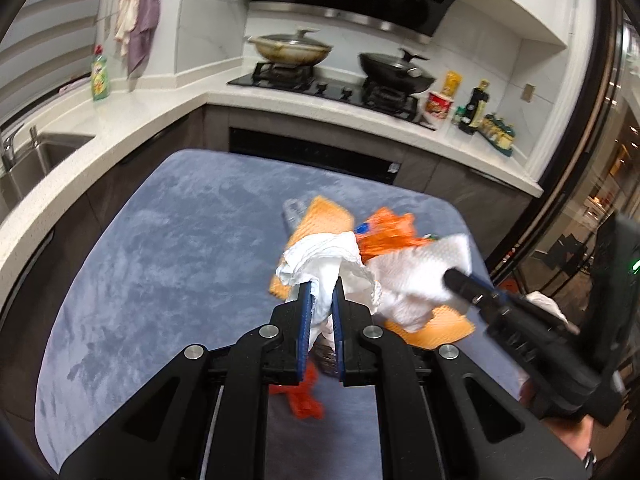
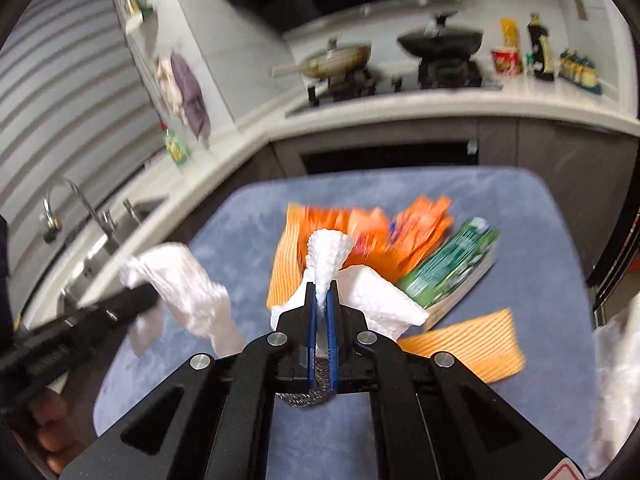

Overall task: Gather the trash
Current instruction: 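Carry both tissues over the bin and open both grippers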

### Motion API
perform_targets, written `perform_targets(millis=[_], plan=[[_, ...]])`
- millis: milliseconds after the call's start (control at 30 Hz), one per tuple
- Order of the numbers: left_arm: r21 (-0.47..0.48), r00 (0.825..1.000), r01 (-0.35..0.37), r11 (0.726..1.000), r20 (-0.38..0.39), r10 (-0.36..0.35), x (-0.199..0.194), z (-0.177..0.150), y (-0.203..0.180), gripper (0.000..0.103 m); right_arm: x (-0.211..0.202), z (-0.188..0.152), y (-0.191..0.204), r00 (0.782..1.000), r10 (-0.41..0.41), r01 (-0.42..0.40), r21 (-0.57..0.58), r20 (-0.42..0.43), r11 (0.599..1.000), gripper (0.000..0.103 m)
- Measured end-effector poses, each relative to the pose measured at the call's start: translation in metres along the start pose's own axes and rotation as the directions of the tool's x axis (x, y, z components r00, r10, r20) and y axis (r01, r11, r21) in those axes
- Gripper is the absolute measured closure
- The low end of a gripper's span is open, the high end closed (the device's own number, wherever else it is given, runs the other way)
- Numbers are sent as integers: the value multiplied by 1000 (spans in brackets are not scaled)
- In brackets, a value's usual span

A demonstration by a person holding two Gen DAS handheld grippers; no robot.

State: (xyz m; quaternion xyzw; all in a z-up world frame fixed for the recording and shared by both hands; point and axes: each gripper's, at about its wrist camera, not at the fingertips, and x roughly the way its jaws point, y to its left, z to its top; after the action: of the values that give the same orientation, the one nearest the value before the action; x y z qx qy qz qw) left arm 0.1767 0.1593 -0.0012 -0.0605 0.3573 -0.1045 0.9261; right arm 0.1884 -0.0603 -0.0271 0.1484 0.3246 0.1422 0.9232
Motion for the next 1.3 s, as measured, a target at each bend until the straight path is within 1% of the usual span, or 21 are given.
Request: perform_targets(millis=[133,200,300,400,467,600,800,933,1033,1167,1300], plan=[[33,999,41,999,26,-42,-15,4,-25,93,-48,15,-12,996,-7,5,21,94,1000,98],[56,997,61,997,40,-63,-23,5,-41,93,-76,21,-20,989,-24,20,29,146,999,98],[88,993,98,991,53,-103,-32,6,-65,93,-107,26,-32,978,-51,43,44,201,998,98],[128,987,139,982,60,-147,-40,6,-93,93,-147,28,-54,960,-99,80,81,262,993,98],[155,982,164,974,63,-175,-43,5,-113,93,-167,26,-70,949,-133,107,104,287,989,98],[203,971,216,955,60,-232,-48,0,-152,93,-206,17,-106,923,-218,174,163,316,971,98],[271,947,303,914,22,-320,-49,-13,-219,93,-253,-1,-154,885,-333,266,235,326,935,98],[311,933,344,886,-7,-360,-45,-22,-258,93,-277,-17,-187,860,-409,328,283,306,901,98],[340,923,372,864,-37,-383,-37,-31,-289,93,-283,-29,-209,847,-452,365,314,278,877,98],[366,916,393,844,-71,-396,-25,-41,-319,93,-287,-47,-238,839,-490,392,362,237,846,98],[389,911,407,826,-105,-399,-12,-48,-343,93,-286,-62,-261,836,-511,406,399,201,822,98]])
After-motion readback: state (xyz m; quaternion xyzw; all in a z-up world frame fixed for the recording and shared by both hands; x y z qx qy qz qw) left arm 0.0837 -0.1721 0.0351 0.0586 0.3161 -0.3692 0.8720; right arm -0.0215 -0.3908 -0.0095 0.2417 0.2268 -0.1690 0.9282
